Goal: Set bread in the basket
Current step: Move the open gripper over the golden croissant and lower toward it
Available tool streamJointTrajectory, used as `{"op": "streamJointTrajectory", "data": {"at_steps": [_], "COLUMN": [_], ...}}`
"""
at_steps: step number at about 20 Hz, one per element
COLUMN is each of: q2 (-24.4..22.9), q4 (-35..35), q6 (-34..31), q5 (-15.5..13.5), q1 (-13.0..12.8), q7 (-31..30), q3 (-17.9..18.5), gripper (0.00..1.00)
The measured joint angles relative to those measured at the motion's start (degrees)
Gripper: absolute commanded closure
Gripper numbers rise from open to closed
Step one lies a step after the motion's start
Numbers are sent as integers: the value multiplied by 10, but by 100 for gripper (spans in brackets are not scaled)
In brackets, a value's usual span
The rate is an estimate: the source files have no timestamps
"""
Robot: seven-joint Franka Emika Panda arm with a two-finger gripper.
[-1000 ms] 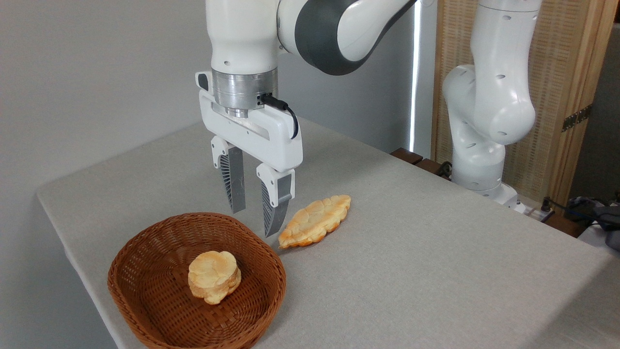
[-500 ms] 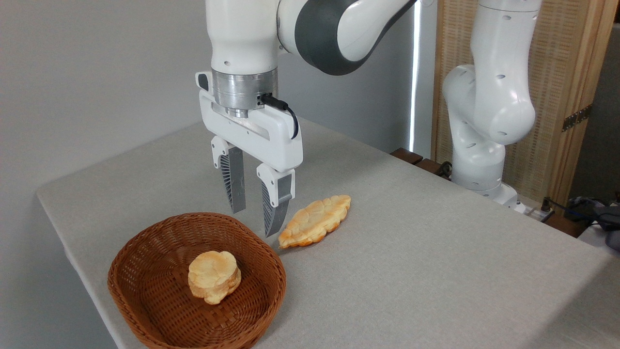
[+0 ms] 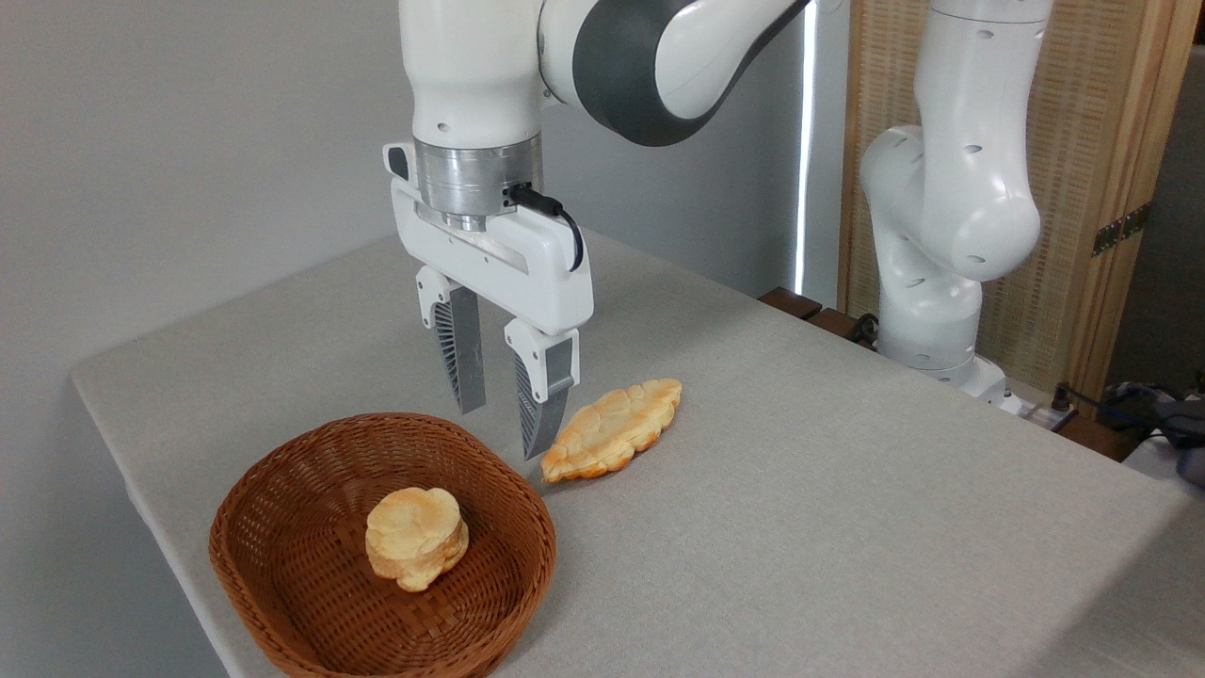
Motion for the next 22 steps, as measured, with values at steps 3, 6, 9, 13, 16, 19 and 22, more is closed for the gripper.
{"op": "streamJointTrajectory", "data": {"at_steps": [3, 6, 9, 13, 16, 19, 22], "q2": [0, 0, -1, -11, -33, -57, -70], "q4": [0, 0, 0, 0, -17, -62, -103], "q6": [-2, -2, -3, -14, -38, -42, -42], "q5": [0, 0, 0, 0, 0, 0, -7], "q1": [0, 0, 0, 0, 0, 0, -3], "q7": [0, 0, 0, 0, 0, 0, -2], "q3": [0, 0, 0, 0, 0, 0, 0], "gripper": [0, 0, 0, 0, 0, 0, 0]}}
